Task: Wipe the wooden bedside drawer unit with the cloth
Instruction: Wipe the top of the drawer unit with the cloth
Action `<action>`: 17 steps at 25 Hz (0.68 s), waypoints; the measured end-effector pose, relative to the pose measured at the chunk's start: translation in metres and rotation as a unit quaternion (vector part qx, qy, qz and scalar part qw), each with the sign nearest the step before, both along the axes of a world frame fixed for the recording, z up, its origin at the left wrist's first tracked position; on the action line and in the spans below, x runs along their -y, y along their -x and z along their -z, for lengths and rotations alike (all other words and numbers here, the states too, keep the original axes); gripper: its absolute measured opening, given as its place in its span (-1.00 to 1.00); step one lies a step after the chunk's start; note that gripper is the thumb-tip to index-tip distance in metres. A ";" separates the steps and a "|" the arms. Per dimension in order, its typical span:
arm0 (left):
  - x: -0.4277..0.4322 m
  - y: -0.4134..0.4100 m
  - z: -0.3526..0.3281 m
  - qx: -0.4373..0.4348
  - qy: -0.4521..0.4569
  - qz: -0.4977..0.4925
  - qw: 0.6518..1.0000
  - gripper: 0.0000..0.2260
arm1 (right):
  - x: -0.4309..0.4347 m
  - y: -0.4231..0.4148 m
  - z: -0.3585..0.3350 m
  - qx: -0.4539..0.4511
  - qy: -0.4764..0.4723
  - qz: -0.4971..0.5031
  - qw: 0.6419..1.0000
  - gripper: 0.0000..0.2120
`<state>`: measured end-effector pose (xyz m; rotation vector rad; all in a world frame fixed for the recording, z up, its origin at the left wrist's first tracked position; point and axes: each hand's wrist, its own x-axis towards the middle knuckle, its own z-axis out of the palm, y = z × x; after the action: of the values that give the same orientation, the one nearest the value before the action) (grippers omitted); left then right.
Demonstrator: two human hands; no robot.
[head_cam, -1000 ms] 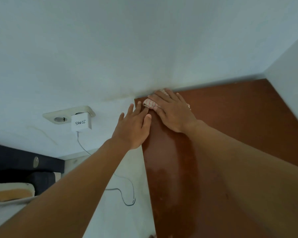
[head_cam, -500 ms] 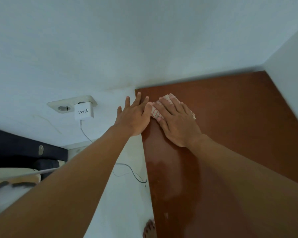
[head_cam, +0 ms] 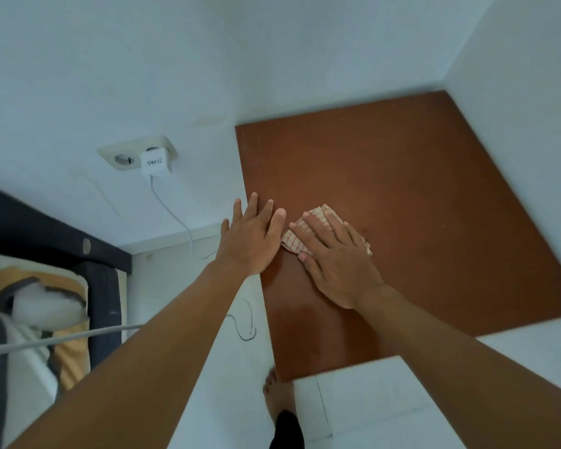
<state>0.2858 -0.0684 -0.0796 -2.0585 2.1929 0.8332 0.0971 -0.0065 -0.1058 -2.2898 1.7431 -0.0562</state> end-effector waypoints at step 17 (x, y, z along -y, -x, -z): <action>-0.145 0.016 -0.020 -0.010 -0.002 -0.007 1.000 -0.29 | -0.278 0.094 0.016 0.051 0.027 -0.068 0.996 -0.15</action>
<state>0.2698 0.0765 -0.0596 -2.0757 2.1875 0.8631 0.0032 0.2718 -0.1217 -2.3926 1.5502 -0.1936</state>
